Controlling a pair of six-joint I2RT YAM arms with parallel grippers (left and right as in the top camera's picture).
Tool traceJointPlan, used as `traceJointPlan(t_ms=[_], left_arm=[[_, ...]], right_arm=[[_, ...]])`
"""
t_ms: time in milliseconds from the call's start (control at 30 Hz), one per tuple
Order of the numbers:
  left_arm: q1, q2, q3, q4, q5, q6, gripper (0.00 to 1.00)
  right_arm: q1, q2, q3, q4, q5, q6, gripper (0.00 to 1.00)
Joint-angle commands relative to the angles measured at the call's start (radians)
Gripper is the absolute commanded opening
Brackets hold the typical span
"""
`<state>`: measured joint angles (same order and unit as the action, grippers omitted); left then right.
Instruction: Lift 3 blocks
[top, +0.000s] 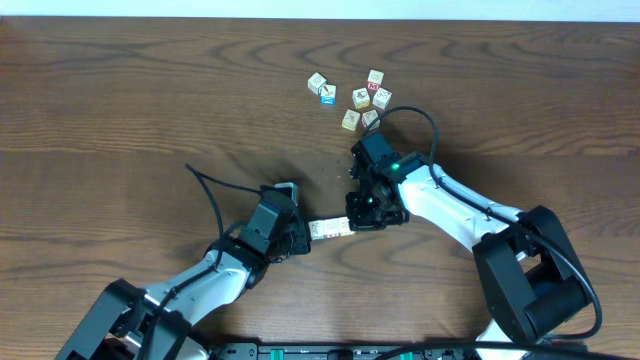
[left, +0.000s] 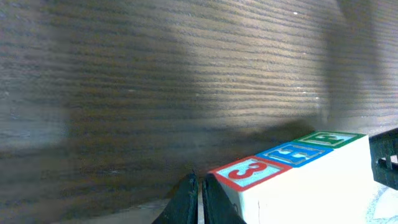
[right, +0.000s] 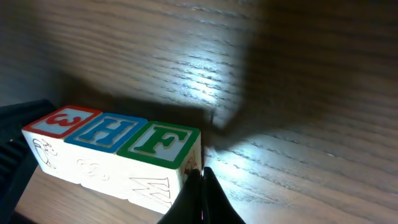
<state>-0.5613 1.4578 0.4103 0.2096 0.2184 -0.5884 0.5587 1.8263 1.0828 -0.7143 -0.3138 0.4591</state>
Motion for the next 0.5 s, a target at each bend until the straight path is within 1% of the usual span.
traceJointPlan(t_ms=[0,300,367,467], left_arm=[[-0.045,0.02,0.002,0.003,0.064,-0.043,0.07],[-0.052,0.019,0.01,0.017,0.081,-0.062,0.07],[-0.051,0.019,0.01,0.017,0.08,-0.063,0.07],[-0.051,0.019,0.009,0.016,0.077,-0.06,0.07]], right_arm=[[0.013,0.003,-0.001,0.012,-0.074,0.019,0.01],[0.025,0.003,0.0,0.023,-0.111,0.019,0.01],[0.034,0.003,0.0,0.02,-0.089,0.018,0.01],[0.047,0.003,-0.001,-0.005,0.012,0.019,0.01]])
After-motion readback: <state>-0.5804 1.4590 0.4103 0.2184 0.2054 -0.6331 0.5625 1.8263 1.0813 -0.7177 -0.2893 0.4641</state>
